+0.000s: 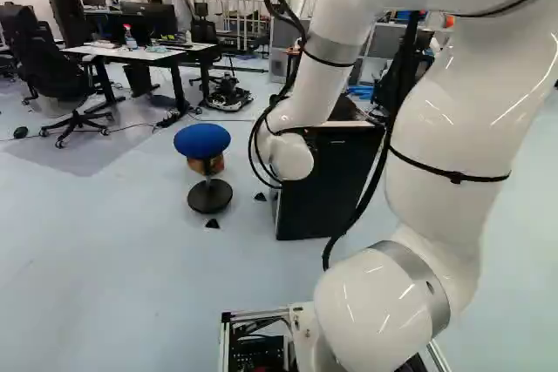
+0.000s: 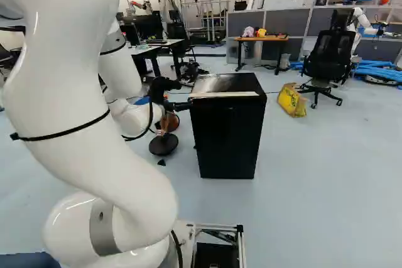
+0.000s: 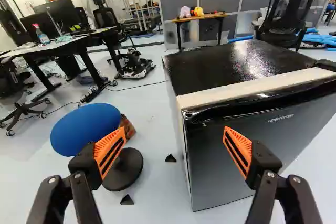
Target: Grab a drink from the fridge
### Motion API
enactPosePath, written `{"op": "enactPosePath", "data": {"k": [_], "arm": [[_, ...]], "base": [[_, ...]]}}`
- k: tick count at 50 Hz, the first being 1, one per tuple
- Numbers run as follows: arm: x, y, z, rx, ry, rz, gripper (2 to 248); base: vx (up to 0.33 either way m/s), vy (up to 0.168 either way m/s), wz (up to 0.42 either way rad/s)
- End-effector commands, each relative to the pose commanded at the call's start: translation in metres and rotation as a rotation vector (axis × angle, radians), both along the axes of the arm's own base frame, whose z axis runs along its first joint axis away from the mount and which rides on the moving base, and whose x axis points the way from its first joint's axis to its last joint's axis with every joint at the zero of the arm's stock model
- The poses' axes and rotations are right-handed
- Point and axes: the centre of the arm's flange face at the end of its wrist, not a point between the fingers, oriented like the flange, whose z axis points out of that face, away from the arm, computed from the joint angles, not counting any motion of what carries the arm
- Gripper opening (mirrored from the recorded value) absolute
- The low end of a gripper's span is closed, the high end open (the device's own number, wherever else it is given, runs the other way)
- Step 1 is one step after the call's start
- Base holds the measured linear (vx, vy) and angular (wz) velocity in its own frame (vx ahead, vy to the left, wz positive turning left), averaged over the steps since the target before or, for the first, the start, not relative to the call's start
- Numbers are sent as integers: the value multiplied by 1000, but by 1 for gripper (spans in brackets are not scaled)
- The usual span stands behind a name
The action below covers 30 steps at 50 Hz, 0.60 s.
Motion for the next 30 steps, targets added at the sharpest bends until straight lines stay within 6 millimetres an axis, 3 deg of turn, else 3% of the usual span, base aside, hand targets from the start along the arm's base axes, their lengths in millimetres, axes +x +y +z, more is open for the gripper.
{"op": "enactPosePath", "data": {"k": [30], "arm": [[19, 13, -27, -10, -26, -138, 247]], "base": [[0, 0, 0]]}}
